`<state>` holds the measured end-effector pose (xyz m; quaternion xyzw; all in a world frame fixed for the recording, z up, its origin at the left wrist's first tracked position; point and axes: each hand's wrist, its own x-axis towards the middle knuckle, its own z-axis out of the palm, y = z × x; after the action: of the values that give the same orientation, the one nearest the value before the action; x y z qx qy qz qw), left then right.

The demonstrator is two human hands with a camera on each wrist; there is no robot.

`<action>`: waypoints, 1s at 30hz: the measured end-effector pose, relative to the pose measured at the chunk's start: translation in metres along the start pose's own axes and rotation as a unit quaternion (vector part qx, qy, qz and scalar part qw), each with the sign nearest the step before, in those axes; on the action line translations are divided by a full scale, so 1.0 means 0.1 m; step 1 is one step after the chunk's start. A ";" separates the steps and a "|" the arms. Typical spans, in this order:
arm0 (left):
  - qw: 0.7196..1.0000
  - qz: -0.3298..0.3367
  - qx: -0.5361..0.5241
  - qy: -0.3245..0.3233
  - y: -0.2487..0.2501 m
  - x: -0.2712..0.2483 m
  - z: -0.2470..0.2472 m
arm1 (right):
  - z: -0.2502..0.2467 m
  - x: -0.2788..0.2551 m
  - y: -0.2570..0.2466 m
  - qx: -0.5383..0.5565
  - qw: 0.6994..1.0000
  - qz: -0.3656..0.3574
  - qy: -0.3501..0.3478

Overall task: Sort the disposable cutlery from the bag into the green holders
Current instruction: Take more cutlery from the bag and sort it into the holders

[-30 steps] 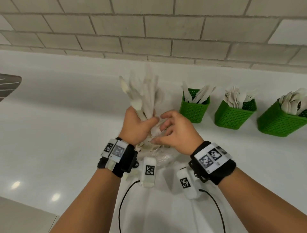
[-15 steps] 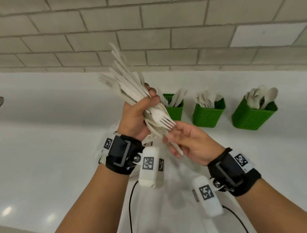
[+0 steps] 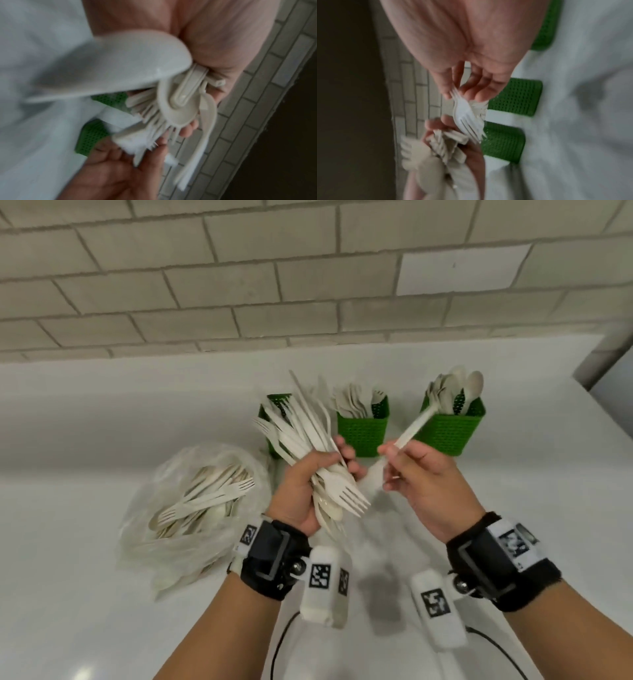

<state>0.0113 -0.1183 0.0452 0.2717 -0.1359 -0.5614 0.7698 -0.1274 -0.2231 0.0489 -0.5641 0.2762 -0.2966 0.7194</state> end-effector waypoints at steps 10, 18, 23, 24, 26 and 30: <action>0.973 0.002 0.213 0.086 -0.32 -0.02 0.06 | -0.46 -0.01 -0.14 -0.223 0.964 -0.133 0.064; 0.956 0.055 0.259 0.124 -0.36 -0.02 -0.03 | -0.49 -0.19 -0.05 -0.122 0.979 -0.035 -0.162; 0.942 0.081 0.303 0.121 -0.34 -0.04 -0.07 | -0.46 -0.37 -0.04 0.020 0.952 0.033 -0.305; 0.941 0.079 0.307 0.118 -0.35 -0.05 -0.06 | -0.41 -0.39 -0.03 0.040 0.964 0.035 -0.261; 0.940 0.067 0.315 0.110 -0.36 -0.05 -0.05 | -0.33 -0.35 0.00 0.046 0.993 0.015 -0.108; 0.940 0.052 0.327 0.085 -0.40 -0.07 0.01 | -0.19 -0.26 -0.01 0.061 0.997 0.047 0.021</action>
<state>-0.0233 -0.1208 0.0232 0.5477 -0.2604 -0.4205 0.6749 -0.1588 -0.2170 0.0478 -0.4988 0.2989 -0.2905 0.7599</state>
